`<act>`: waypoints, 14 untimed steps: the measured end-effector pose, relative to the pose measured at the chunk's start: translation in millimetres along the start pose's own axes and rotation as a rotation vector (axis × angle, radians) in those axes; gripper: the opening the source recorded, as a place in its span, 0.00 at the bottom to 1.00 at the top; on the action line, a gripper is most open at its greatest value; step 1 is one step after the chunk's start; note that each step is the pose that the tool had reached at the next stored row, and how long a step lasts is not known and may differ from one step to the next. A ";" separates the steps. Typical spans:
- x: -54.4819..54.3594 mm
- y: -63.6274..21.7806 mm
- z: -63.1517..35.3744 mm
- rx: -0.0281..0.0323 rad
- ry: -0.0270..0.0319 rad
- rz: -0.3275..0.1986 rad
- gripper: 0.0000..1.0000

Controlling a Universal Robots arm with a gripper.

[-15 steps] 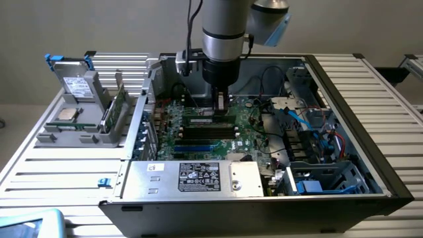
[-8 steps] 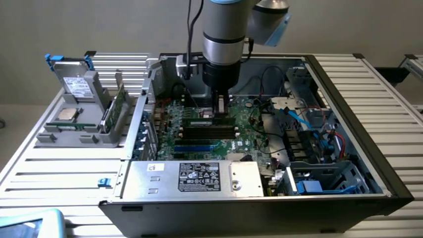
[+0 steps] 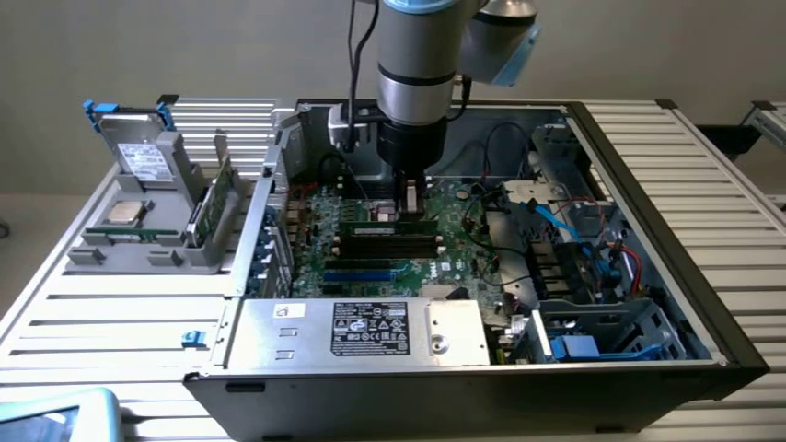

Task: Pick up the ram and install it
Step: 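Insert the ram into the slot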

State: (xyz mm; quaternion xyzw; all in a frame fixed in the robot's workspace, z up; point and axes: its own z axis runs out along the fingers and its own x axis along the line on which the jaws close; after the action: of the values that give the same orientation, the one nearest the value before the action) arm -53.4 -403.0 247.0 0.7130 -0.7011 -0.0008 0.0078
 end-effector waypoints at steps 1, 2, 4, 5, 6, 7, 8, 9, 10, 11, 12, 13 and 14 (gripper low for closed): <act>0.0 0.0 0.2 -0.0001 -0.0002 0.000 0.15; 0.0 -0.1 0.2 -0.0012 -0.0002 0.000 0.15; 0.0 -0.1 0.4 -0.0025 -0.0001 0.000 0.15; 0.0 -0.1 0.7 -0.0027 -0.0004 0.000 0.15; -0.1 -0.2 1.3 -0.0026 -0.0006 0.000 0.15; -0.1 -0.2 1.9 -0.0028 -0.0004 0.000 0.15; -0.1 -0.2 2.7 -0.0029 -0.0002 0.000 0.15; -0.1 -0.2 3.5 -0.0029 -0.0003 0.000 0.15; -0.1 -0.2 4.3 -0.0028 -0.0003 0.000 0.15; -0.1 -0.2 4.9 -0.0029 0.0000 0.000 0.15; -0.1 -0.2 5.5 -0.0028 0.0002 0.000 0.15; 0.0 -0.2 6.0 -0.0028 0.0002 0.000 0.15; 0.1 -0.2 6.3 -0.0029 0.0005 0.000 0.15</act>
State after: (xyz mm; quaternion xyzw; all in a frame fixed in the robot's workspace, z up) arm -53.3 -403.2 240.7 0.7131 -0.7010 -0.0017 0.0090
